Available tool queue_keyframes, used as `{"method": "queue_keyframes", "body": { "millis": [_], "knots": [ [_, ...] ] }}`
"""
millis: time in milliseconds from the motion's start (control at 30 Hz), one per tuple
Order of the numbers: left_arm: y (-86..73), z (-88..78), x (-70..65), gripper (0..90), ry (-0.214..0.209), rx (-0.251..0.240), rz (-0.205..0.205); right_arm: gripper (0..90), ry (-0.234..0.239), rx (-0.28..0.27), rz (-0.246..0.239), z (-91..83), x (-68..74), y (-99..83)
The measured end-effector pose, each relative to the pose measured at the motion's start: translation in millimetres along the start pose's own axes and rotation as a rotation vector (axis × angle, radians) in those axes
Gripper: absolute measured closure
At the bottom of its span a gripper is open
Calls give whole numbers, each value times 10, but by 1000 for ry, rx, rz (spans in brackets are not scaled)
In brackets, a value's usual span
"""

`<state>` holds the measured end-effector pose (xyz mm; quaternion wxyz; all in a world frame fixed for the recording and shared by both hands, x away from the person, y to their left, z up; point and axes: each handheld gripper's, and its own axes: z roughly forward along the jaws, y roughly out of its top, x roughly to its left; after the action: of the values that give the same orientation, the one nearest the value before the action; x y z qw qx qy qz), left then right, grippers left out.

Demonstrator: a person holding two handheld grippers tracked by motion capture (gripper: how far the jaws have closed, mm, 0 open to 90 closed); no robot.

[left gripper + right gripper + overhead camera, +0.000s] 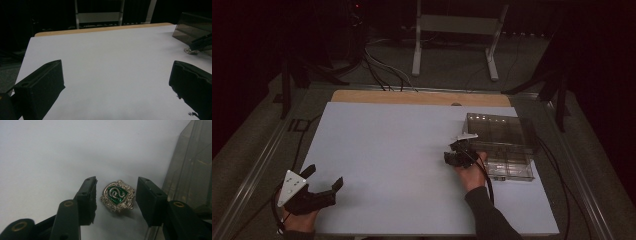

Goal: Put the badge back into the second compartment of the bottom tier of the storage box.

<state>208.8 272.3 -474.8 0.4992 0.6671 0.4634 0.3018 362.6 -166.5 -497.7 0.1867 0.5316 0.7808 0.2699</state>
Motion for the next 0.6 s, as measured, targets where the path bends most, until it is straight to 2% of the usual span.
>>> {"method": "queue_keyframes", "body": {
  "millis": [367,600],
  "knots": [
    [-3,4,0,6,-2,2,2,491,-43,29,13,74,64,0],
    [-1,5,-5,6,-2,1,3,504,-31,32,33,75,55,6]
  ]
}}
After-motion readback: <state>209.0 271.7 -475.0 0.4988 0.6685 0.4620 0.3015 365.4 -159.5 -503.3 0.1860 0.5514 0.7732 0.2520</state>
